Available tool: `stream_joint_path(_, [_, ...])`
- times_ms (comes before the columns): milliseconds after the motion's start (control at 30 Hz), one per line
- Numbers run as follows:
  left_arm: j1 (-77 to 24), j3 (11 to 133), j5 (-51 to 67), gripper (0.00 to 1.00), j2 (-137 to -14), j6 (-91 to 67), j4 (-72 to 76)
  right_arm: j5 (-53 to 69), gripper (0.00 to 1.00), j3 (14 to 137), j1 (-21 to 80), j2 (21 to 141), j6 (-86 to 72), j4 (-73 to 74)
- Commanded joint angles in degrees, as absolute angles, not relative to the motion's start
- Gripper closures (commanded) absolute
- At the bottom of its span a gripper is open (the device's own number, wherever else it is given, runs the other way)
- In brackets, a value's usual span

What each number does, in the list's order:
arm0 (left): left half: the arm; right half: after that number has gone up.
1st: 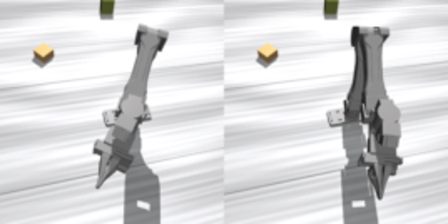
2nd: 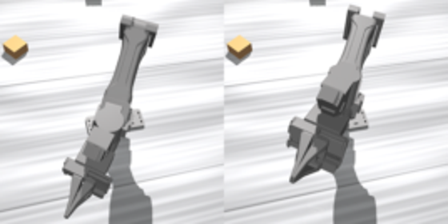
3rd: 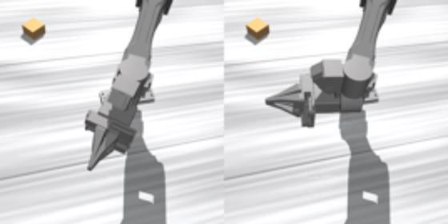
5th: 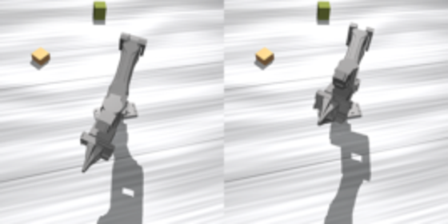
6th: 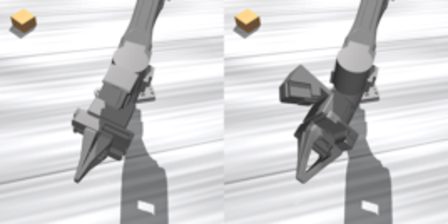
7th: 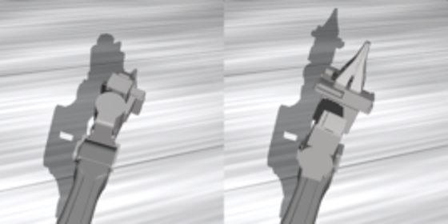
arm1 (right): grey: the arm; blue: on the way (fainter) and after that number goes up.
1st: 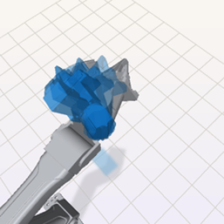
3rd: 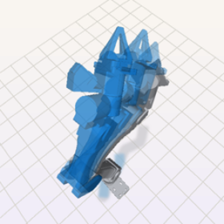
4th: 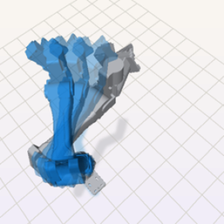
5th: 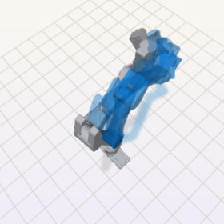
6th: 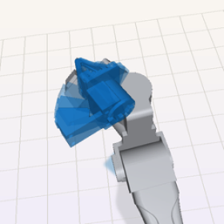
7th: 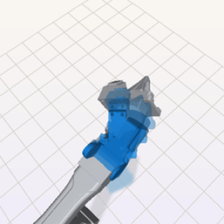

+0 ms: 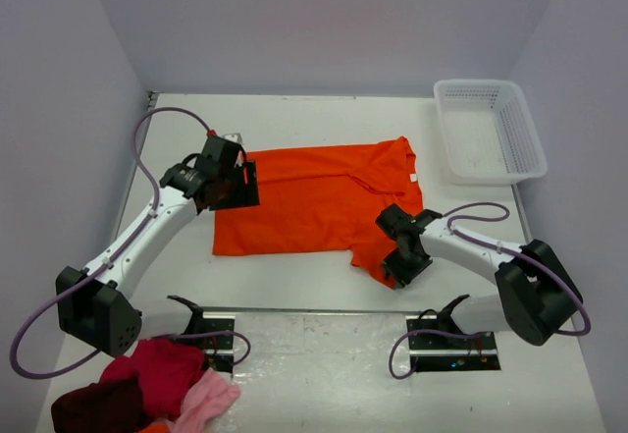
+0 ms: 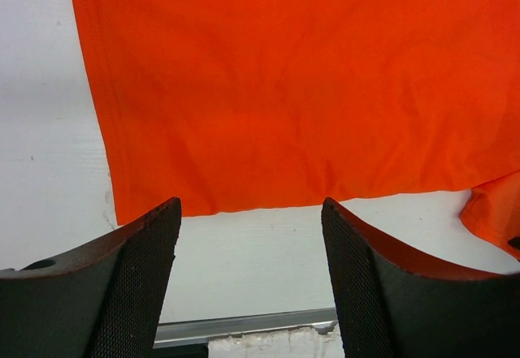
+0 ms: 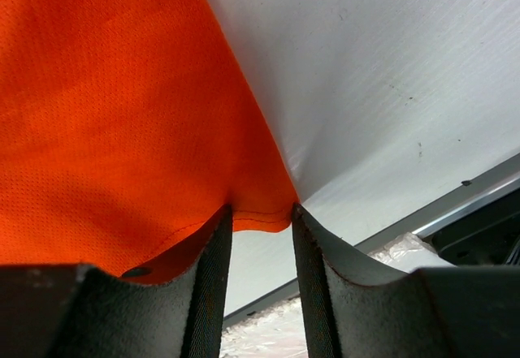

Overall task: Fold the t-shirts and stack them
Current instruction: Grap the side of the flattened tshirt closest away from the robot with both arms

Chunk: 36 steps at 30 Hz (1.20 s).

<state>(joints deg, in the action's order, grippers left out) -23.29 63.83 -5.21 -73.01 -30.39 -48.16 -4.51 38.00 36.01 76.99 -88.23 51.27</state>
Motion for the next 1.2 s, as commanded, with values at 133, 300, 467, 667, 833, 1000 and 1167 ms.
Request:
stream_joint_path(133, [-23.29,62.93,-2.29,0.29,-69.96,-29.79,-45.97,-3.69,0.79,36.39,36.47,78.66,-91.85,50.02])
stream_joint_path(300, [-23.29,61.35,-2.64,0.29,-68.73,-29.80,-46.05,-3.95,0.89,35.95,36.47,78.49,-91.85,49.04])
stream_joint_path(467, [-23.29,60.47,-2.98,0.29,-68.64,-29.97,-45.79,-4.48,1.00,37.97,37.70,78.84,-90.53,49.40])
stream_joint_path(667, [-23.29,61.61,-10.01,0.28,-74.60,-32.52,-52.97,-6.24,1.00,41.65,39.29,78.40,-85.96,50.88])
stream_joint_path(833, [-23.20,61.61,-11.60,0.21,-77.43,-35.50,-55.37,-5.71,1.00,40.35,39.64,75.33,-83.67,48.43])
stream_joint_path(1000, [-18.92,60.66,-7.49,0.15,-81.12,-38.41,-57.40,-4.48,1.00,38.85,39.64,73.04,-82.88,45.36])
stream_joint_path(1167, [-11.97,53.54,-2.37,0.20,-79.10,-39.99,-52.65,-3.61,1.00,37.88,39.55,71.28,-82.27,43.51])
